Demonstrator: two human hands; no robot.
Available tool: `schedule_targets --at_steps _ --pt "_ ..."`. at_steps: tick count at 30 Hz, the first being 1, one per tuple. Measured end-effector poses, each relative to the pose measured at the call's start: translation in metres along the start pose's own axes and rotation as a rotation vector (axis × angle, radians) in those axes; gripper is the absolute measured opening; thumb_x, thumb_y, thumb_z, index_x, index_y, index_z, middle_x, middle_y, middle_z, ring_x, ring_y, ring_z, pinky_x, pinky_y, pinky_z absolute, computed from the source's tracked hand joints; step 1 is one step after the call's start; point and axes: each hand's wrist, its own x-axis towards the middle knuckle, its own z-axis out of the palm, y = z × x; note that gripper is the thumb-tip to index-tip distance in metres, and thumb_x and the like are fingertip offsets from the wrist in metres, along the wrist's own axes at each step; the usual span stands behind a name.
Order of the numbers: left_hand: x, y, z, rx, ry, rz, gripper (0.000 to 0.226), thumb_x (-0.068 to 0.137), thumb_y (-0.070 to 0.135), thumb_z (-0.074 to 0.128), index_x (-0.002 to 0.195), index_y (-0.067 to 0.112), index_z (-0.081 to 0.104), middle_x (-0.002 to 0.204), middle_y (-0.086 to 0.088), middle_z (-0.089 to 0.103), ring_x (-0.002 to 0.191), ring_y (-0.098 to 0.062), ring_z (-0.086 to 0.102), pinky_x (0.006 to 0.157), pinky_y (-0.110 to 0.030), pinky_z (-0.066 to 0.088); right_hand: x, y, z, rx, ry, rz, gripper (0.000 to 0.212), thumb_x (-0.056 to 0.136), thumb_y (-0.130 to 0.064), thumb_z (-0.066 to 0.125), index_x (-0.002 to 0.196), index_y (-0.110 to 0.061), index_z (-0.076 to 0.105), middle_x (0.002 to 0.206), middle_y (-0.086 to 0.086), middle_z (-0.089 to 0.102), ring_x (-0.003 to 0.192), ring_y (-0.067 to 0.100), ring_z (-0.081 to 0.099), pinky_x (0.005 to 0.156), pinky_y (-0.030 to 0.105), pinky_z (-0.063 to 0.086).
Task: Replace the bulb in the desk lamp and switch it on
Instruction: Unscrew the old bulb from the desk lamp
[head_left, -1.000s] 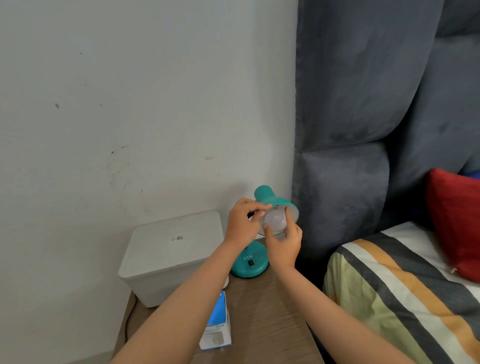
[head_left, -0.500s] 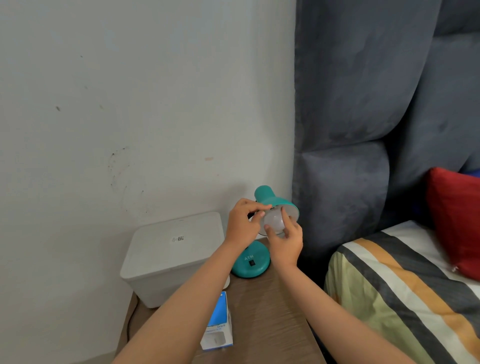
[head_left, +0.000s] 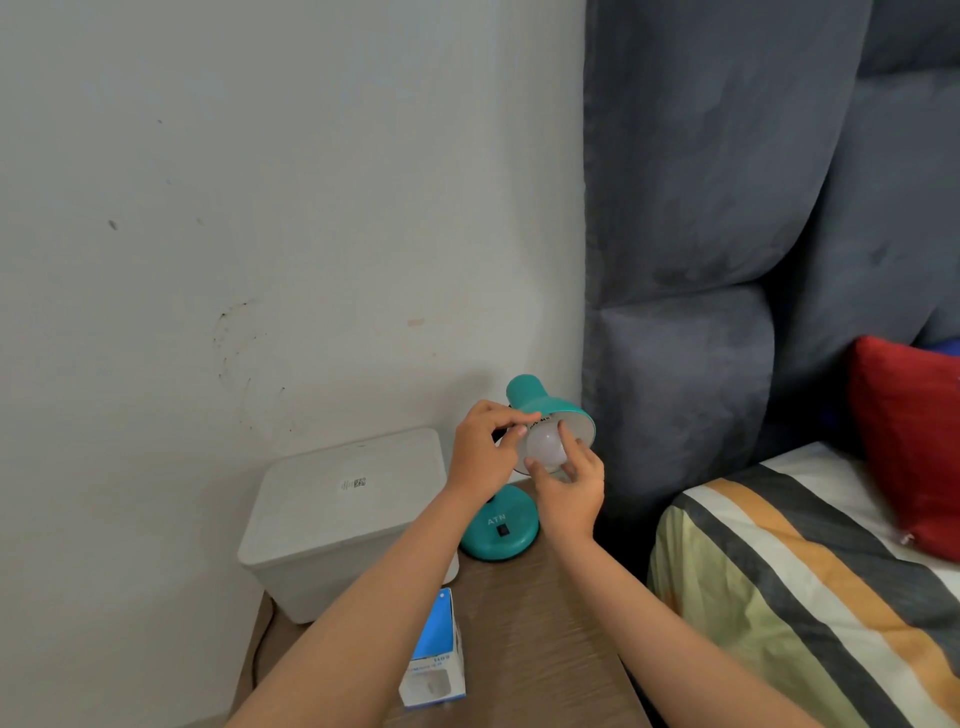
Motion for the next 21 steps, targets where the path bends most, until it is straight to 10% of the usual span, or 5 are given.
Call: schedule_targets --at_steps 8,14,21 --pt "-0.001 0.000 0.000 -0.014 0.002 0.009 0.022 0.084 0.005 0.062 0.097 0.020 0.073 0.094 0.000 0.060 0.087 -0.006 0.057 0.078 -0.005 0.043 0.003 -0.003 -0.004 0.051 -0.008 0.010 0.051 0.080 -0.016 0.072 0.128 -0.019 0.055 0.113 0.016 0.061 0.082 0.010 0.063 0.077 0.018 0.052" --pt "-0.001 -0.001 0.001 -0.019 0.001 0.005 0.023 0.084 0.006 0.062 0.096 0.022 0.072 0.093 0.003 0.059 0.087 -0.005 0.057 0.079 -0.006 0.043 0.000 -0.007 -0.004 0.110 0.008 0.038 0.044 0.076 0.001 0.072 0.114 -0.021 0.066 0.134 0.010 0.050 0.126 0.019 0.047 0.105 0.037 0.042" --pt "-0.001 0.000 0.001 -0.022 0.008 -0.001 0.022 0.084 0.005 0.062 0.097 0.019 0.073 0.094 -0.001 0.059 0.087 -0.006 0.057 0.077 -0.002 0.041 -0.002 -0.013 -0.004 0.221 0.039 0.130 0.054 0.080 -0.006 0.070 0.130 -0.015 0.052 0.127 0.010 0.058 0.107 0.013 0.054 0.085 0.019 0.046"
